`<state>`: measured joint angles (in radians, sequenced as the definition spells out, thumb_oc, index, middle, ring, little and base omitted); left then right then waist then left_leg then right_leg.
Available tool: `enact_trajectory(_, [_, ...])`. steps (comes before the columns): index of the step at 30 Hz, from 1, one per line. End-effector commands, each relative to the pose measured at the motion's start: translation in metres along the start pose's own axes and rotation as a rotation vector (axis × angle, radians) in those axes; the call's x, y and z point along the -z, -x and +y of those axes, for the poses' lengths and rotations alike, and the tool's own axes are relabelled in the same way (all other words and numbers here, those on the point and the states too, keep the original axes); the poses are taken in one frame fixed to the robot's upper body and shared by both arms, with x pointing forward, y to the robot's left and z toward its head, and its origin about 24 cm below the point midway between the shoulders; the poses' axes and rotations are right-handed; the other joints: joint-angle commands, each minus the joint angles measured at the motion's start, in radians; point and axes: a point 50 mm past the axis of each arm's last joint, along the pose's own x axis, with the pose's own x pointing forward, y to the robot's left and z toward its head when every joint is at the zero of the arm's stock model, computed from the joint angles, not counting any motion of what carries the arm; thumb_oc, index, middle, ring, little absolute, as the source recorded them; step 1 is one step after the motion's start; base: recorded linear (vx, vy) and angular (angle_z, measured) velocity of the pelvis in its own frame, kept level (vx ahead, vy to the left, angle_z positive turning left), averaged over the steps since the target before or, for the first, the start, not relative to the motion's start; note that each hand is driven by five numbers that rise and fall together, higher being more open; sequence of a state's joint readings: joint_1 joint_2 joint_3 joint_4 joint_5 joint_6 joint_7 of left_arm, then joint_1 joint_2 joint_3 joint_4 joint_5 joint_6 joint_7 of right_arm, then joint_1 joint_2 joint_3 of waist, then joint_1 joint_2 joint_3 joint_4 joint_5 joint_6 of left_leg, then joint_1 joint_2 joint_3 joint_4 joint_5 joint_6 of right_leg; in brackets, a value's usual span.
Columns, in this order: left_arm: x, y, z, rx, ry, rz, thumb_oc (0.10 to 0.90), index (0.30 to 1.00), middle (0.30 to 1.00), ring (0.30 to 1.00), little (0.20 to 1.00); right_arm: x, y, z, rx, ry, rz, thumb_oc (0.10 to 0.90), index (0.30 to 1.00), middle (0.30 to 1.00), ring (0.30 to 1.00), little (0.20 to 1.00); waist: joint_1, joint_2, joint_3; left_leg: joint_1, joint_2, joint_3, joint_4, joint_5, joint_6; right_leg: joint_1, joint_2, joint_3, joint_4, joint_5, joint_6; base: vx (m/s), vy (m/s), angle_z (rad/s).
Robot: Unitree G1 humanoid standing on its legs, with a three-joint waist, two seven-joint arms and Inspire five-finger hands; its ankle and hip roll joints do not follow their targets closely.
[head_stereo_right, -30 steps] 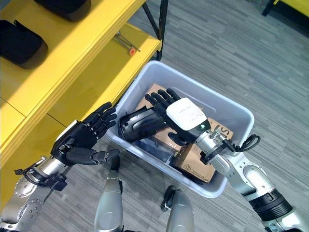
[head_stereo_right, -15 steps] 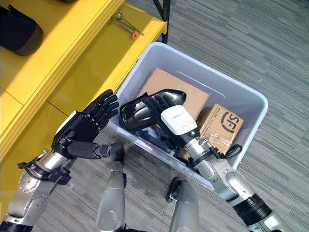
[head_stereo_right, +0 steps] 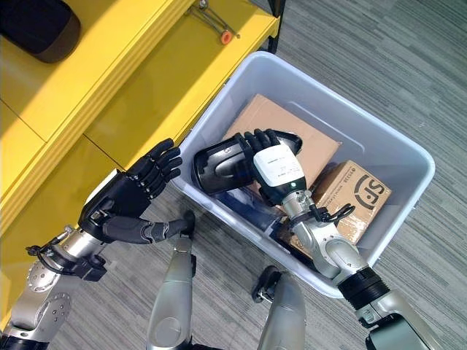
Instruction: Move parts from the plastic box to the shelf.
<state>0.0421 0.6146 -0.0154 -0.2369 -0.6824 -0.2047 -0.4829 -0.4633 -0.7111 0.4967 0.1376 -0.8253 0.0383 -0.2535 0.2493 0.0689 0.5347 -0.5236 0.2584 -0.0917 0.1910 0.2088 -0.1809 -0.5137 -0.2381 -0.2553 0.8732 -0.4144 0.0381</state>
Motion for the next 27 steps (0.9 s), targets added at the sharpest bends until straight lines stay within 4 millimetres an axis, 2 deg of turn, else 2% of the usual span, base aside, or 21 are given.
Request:
enact_trajectory(1, [-0.034, -0.012, -0.011, 0.106, -0.072, -0.209, 0.900, 1.000, 1.000, 1.000, 1.000, -0.009, -0.025, -0.039, 0.226, 0.036, -0.052, 0.900, 1.000, 1.000, 1.000, 1.000, -0.007, 0.025, -0.015, -0.011, -0.091, 0.049, -0.110, 0.056, 0.070, 0.070, 0.087, -0.043, 0.035, -0.037, -0.053, -0.01, -0.022, 0.03])
enact_trajectory(8, [-0.035, -0.014, -0.013, 0.139, -0.041, -0.218, 0.900, 1.000, 1.000, 1.000, 1.000, 0.002, -0.026, -0.028, 0.169, 0.049, 0.007, 0.900, 1.000, 1.000, 1.000, 1.000, 0.006, 0.018, -0.015, -0.049, -0.093, 0.043, -0.100, 0.062, 0.073, 0.039, 0.088, -0.052, 0.051, -0.037, -0.056, -0.01, -0.027, 0.03])
enact_trajectory(19, [-0.029, -0.015, -0.019, 0.235, -0.055, -0.141, 0.900, 1.000, 1.000, 1.000, 1.000, 0.004, -0.028, -0.027, 0.143, 0.074, 0.023, 0.900, 1.000, 1.000, 1.000, 1.000, 0.007, 0.023, -0.015, -0.105, -0.090, 0.052, -0.094, 0.069, 0.077, -0.022, 0.089, -0.050, 0.083, -0.041, -0.054, 0.00, -0.012, 0.02])
enact_trajectory(20, [-0.028, -0.014, -0.019, 0.220, -0.039, -0.136, 0.900, 1.000, 1.000, 1.000, 1.000, 0.005, -0.026, -0.023, 0.128, 0.065, 0.033, 0.900, 1.000, 1.000, 1.000, 1.000, 0.001, 0.016, -0.015, -0.096, -0.104, 0.052, -0.091, 0.051, 0.072, -0.013, 0.081, -0.036, 0.086, -0.059, -0.046, 0.00, 0.000, 0.00])
enact_trajectory(21, [-0.029, -0.015, -0.018, 0.215, -0.039, -0.141, 0.900, 1.000, 1.000, 1.000, 1.000, 0.005, -0.027, -0.024, 0.129, 0.062, 0.035, 0.900, 1.000, 1.000, 1.000, 1.000, 0.007, 0.026, -0.015, -0.114, -0.094, 0.053, -0.092, 0.069, 0.078, -0.033, 0.086, -0.048, 0.092, -0.046, -0.053, 0.04, -0.016, 0.03])
enact_trajectory(23, [-0.027, -0.015, -0.017, 0.211, -0.032, -0.140, 0.900, 1.000, 1.000, 1.000, 1.000, 0.005, -0.027, -0.018, 0.105, 0.061, 0.034, 0.900, 1.000, 1.000, 1.000, 1.000, 0.000, 0.020, -0.015, -0.110, -0.106, 0.054, -0.089, 0.050, 0.073, -0.031, 0.078, -0.034, 0.096, -0.063, -0.044, 0.02, -0.012, 0.05])
enact_trajectory(27, [-0.028, -0.015, -0.017, 0.221, -0.039, -0.138, 0.900, 1.000, 1.000, 1.000, 1.000, 0.004, -0.027, -0.013, 0.079, 0.063, 0.037, 0.900, 1.000, 1.000, 1.000, 1.000, 0.000, 0.021, -0.015, -0.123, -0.109, 0.055, -0.083, 0.050, 0.073, -0.047, 0.071, -0.033, 0.114, -0.070, -0.042, 0.00, -0.009, 0.03])
